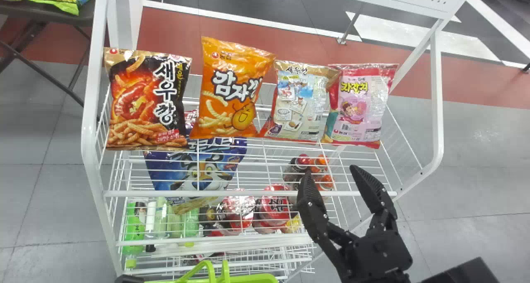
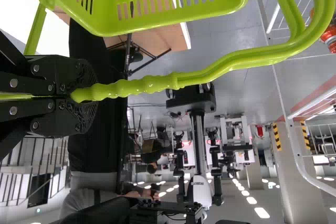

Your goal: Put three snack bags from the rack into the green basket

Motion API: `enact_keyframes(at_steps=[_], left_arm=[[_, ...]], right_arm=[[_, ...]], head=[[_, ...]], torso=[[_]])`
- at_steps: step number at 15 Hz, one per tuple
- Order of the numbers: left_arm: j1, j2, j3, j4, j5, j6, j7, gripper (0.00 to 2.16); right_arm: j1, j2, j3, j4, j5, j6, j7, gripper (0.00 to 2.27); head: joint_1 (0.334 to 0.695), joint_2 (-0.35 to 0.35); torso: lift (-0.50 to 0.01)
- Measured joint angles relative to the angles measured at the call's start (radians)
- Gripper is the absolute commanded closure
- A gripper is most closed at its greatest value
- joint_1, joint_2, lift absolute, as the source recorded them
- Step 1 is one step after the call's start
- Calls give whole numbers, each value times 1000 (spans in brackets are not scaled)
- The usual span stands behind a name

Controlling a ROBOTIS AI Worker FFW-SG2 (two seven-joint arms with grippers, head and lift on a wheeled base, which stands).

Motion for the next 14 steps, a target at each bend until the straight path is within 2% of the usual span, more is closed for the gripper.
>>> enact_keyframes(at_steps=[6,10,14], left_arm=[[4,0,-2,-2,-1,0,1,1541],[4,0,-9,-3,-16,0,1,1541],[-3,0,-23,-7,-35,0,2,1541]], right_arm=[[-88,0,30,65,4,18,5,171],[-302,12,130,187,28,166,29,171],[-536,40,251,294,74,374,27,171]], head=[[695,-350],[695,-350],[695,-350]], torso=[[0],[0],[0]])
